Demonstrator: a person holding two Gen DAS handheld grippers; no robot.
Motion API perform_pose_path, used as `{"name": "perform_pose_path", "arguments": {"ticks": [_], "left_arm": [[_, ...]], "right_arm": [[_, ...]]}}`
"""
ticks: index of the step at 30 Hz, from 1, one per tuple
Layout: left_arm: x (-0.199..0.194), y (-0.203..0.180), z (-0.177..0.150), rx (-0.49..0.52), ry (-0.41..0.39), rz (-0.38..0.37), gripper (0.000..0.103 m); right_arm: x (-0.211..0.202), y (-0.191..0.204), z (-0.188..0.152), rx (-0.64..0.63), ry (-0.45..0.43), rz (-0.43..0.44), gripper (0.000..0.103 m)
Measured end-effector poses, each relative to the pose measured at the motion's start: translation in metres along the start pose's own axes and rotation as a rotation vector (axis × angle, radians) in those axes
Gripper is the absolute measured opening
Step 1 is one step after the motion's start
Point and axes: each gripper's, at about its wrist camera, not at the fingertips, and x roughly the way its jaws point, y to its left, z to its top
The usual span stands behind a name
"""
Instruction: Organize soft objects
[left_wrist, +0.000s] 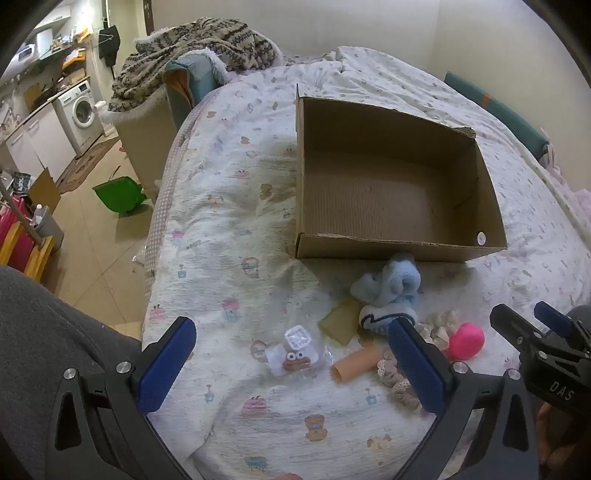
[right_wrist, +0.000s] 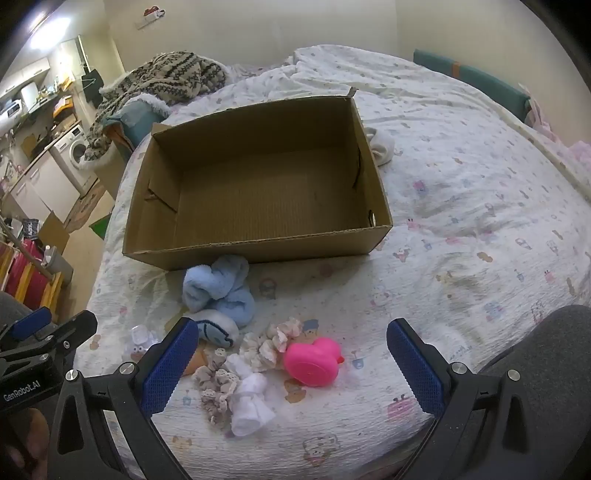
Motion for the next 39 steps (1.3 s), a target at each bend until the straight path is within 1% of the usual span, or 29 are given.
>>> {"name": "perform_pose_path", "arguments": {"ticks": [28,30,39], "left_arm": [[0.0012,0.0004,-0.0009,-0.002,0.005,0.001,0.103],[0.0021,0.0,-0.0026,-0.004,0.005,0.002,0.103],[0.0031,-0.0001,-0.004,-0.002,0.006,0.002,0.103]], "right_arm": [[-0.0011,0.0017,-0.0015,0.004,0.002,0.004,0.103],[-0.0013,0.0002,-0.0012,0.012,0.0,0.015,0.103],[0.0007,-0.0037,0.0007,0.022,0.006,0.01,0.103]]}}
